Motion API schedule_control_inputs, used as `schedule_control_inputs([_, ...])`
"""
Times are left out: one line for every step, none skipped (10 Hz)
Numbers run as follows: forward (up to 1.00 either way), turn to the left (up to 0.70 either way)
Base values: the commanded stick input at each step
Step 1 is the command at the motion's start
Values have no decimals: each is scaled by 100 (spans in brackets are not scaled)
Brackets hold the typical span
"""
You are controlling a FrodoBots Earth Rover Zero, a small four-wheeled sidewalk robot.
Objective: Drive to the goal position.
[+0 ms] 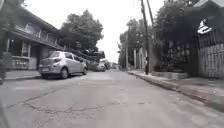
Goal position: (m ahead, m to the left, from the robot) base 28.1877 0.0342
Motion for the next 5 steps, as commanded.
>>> schedule_control_inputs([70,0])
schedule_control_inputs([70,0])
schedule_control_inputs([70,0])
schedule_control_inputs([70,0])
schedule_control_inputs([70,0])
